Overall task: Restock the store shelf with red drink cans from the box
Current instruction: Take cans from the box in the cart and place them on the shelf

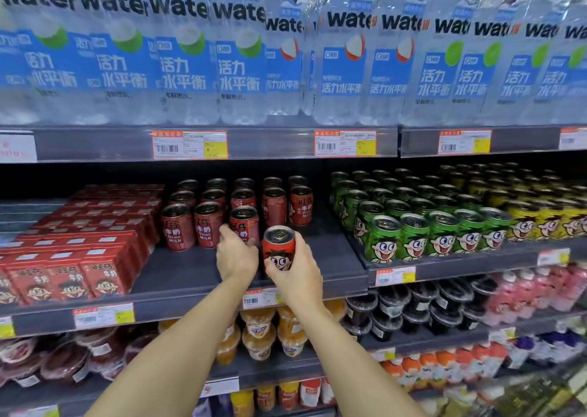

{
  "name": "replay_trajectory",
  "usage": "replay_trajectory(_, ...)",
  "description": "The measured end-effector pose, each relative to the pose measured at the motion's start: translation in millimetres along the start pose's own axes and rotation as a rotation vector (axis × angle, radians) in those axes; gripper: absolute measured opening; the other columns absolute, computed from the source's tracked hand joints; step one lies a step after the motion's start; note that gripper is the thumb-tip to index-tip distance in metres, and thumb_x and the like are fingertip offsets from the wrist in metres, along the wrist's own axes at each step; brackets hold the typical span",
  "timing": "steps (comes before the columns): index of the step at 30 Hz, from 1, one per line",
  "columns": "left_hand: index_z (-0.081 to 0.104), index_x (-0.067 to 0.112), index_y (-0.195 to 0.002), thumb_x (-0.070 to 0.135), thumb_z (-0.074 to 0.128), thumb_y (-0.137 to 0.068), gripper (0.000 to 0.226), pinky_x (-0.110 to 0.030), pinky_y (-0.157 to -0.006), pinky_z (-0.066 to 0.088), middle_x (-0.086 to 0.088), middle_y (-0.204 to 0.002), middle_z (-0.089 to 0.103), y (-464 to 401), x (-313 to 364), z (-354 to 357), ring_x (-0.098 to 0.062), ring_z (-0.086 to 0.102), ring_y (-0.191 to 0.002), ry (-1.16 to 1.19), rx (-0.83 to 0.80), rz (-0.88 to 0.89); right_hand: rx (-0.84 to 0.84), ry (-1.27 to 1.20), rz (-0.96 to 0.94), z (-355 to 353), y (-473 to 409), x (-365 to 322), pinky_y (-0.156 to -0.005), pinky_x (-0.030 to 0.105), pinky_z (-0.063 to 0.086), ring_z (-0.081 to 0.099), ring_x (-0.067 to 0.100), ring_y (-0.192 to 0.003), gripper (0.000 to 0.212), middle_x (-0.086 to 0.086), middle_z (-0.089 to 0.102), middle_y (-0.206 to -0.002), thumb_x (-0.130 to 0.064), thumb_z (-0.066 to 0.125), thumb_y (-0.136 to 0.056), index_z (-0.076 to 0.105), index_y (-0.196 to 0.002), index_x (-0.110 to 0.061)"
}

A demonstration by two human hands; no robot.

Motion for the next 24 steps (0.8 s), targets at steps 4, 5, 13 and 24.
replay_trajectory(4, 0.042, 0.000, -0.119, 0.017, 0.067, -0.088, 0.043, -0.049, -0.088, 0.047, -0.022, -0.122, 0.056, -10, 4, 5, -0.043, 0.056, -0.112, -0.008, 0.006, -0.012, -0.004, 0.007, -0.008, 0, 0, 0, -0.090, 0.039, 0.050, 0.057, 0.019, -0.117, 0.076, -0.009, 0.050, -0.129, -0.049, 0.068, -0.084, 0.029, -0.148, -0.034)
replay_trajectory(5, 0.042, 0.000, -0.120, 0.017, 0.067, -0.088, 0.044, -0.049, -0.090, 0.047, -0.022, -0.123, 0.056, -13, 4, 7, -0.043, 0.055, -0.113, -0.007, 0.006, -0.016, -0.004, 0.014, -0.010, -1, -1, 0, -0.090, 0.040, 0.049, 0.056, 0.018, -0.118, 0.076, -0.010, 0.050, -0.130, -0.050, 0.068, -0.084, 0.029, -0.148, -0.034)
replay_trajectory(13, 0.040, -0.005, -0.130, 0.012, 0.069, -0.085, 0.056, -0.051, -0.098, 0.043, -0.026, -0.128, 0.050, -25, -1, 18, -0.047, 0.050, -0.118, 0.027, 0.022, -0.030, 0.020, 0.022, -0.049, -2, 1, 0, -0.084, 0.034, 0.043, 0.054, 0.015, -0.117, 0.073, -0.012, 0.051, -0.128, -0.048, 0.067, -0.083, 0.032, -0.146, -0.034)
replay_trajectory(24, 0.038, -0.005, -0.132, 0.011, 0.068, -0.084, 0.059, -0.050, -0.100, 0.041, -0.027, -0.131, 0.047, -26, 1, 14, -0.046, 0.048, -0.120, -0.013, -0.012, -0.008, -0.009, 0.006, -0.032, -2, 2, -2, -0.088, 0.039, 0.045, 0.054, 0.018, -0.118, 0.075, -0.009, 0.050, -0.127, -0.048, 0.067, -0.084, 0.030, -0.147, -0.033)
Point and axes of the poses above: each hand's wrist, its own y-axis away from the middle knuckle, its own z-axis out of the palm, x = y × z, the point moved 5 cm from there along -y, towards the middle knuckle
